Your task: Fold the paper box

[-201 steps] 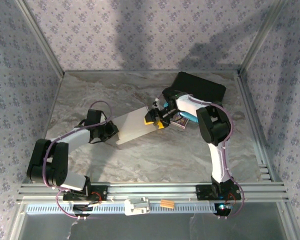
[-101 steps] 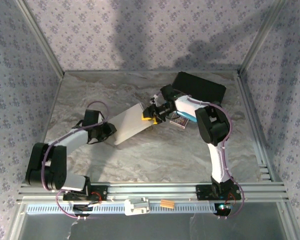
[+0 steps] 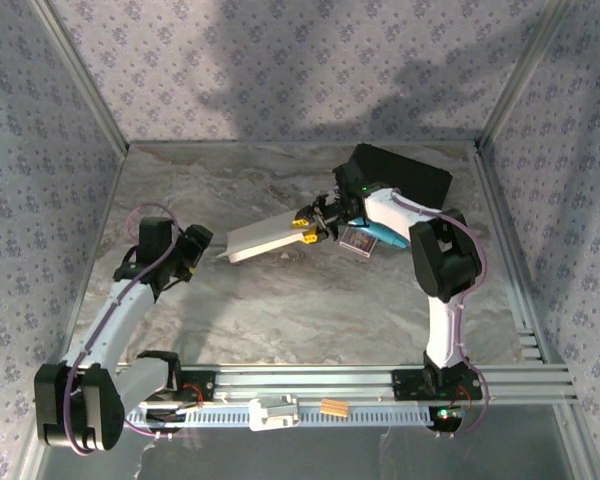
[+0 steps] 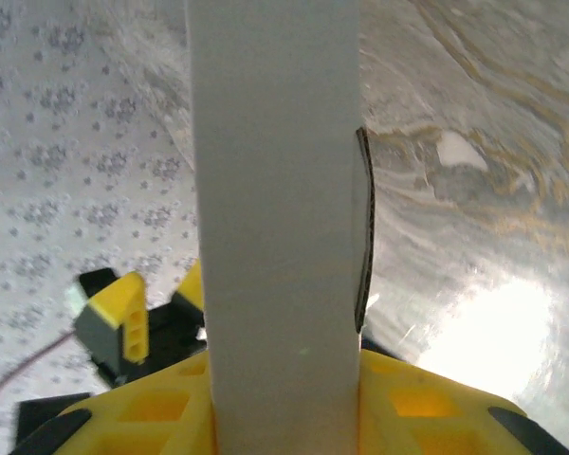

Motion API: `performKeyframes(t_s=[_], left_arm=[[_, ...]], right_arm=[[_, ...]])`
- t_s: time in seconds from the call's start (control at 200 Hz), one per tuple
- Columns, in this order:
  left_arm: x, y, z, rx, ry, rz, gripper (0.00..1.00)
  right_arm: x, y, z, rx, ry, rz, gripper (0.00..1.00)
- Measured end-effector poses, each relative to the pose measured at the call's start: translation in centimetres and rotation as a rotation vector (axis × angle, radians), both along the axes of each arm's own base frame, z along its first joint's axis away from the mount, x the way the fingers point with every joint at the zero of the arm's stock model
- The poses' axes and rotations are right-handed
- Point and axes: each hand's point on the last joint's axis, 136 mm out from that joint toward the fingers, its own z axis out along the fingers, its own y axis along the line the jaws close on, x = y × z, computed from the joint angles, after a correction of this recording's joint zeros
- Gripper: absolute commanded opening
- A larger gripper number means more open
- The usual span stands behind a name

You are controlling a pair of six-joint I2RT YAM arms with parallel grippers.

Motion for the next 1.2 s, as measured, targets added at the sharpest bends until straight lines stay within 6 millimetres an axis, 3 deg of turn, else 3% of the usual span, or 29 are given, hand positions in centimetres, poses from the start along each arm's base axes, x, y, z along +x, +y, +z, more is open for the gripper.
performKeyframes(t_s=[0.19, 0.27, 0.495, 0.78, 1.034, 1.199], left_arm=[[-0.2, -0.5, -1.4, -0.195, 0.114, 0.177, 0.84], [0.0, -1.0, -1.8, -0.258, 0.150, 0.226, 0.84], [-0.9, -5.0, -4.2, -0.394, 0.333, 0.257, 0.81], [0.0, -7.2, -3.2, -0.533, 0.346, 0.313, 0.64], [-0.4, -8.6, -3.1, -0.592, 0.391, 0.330, 0.64], [-0.5, -8.6, -3.0, -0.603, 0.396, 0.340, 0.48]], right_arm=[[-1.6, -1.1, 0.0, -0.021, 0.217, -0.064, 0.33], [-2.4, -1.2, 0.0, -0.025, 0.281, -0.067, 0.28], [-3.8, -1.7, 0.1, -0.034, 0.405, -0.069, 0.27], [-4.0, -2.5, 0.2, -0.037, 0.459, -0.085, 0.27], [-3.6, -2.9, 0.0, -0.034, 0.464, -0.097, 0.27], [-3.5, -3.0, -0.2, -0.029, 0.477, -0.098, 0.27]])
